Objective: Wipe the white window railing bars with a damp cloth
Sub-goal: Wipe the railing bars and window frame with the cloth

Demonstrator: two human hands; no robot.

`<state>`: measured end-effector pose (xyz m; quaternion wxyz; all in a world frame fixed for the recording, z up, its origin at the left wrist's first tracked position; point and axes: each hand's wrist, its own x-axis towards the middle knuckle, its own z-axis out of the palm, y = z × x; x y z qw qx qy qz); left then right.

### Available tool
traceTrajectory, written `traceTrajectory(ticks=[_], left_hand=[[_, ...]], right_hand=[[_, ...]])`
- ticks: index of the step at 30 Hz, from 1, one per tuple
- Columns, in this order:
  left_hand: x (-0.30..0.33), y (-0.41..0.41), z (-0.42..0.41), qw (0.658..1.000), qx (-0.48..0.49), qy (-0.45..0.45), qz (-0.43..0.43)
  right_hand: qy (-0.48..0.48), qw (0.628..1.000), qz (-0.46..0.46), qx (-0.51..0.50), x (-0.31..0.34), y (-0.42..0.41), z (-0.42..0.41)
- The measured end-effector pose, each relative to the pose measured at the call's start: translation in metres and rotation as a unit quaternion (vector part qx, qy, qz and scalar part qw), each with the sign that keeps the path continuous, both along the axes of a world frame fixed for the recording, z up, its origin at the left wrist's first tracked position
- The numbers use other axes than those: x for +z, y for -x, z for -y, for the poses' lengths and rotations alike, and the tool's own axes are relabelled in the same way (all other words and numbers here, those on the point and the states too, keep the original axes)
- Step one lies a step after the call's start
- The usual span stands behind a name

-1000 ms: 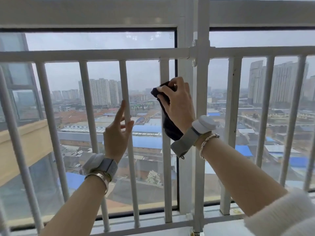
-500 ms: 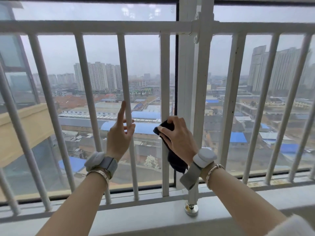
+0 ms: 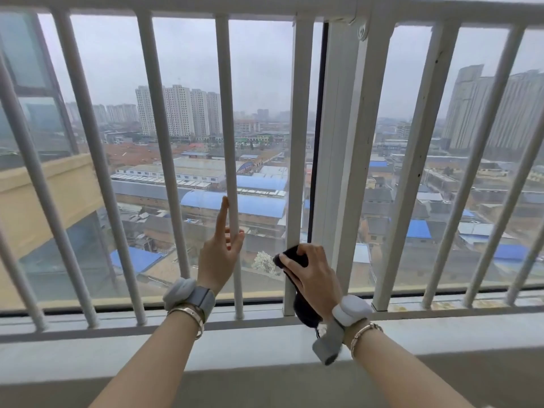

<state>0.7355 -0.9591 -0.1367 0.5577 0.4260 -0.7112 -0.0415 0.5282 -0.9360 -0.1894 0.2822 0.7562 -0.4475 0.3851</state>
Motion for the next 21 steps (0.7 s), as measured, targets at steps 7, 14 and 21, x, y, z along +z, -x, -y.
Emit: traceTrajectory(ticks=[7,14,21], left_hand=[[-0.012,-0.006,-0.009,0.999,-0.020,-0.043,0.009],[-0.027,0.003,-0.005,1.000,-0.006,-0.008,-0.002],[-0.035,0.010,-0.001,0.999,0.009,0.033,-0.013]], right_hand=[[0.051,0.997,-0.061,-0.006,0.040,0.005,-0.004],[0.090,0.995,0.033,-0.002,0.047,-0.003,0.003],[0.006,0.990,-0.137,0.024,-0.054,0.011,-0.009]])
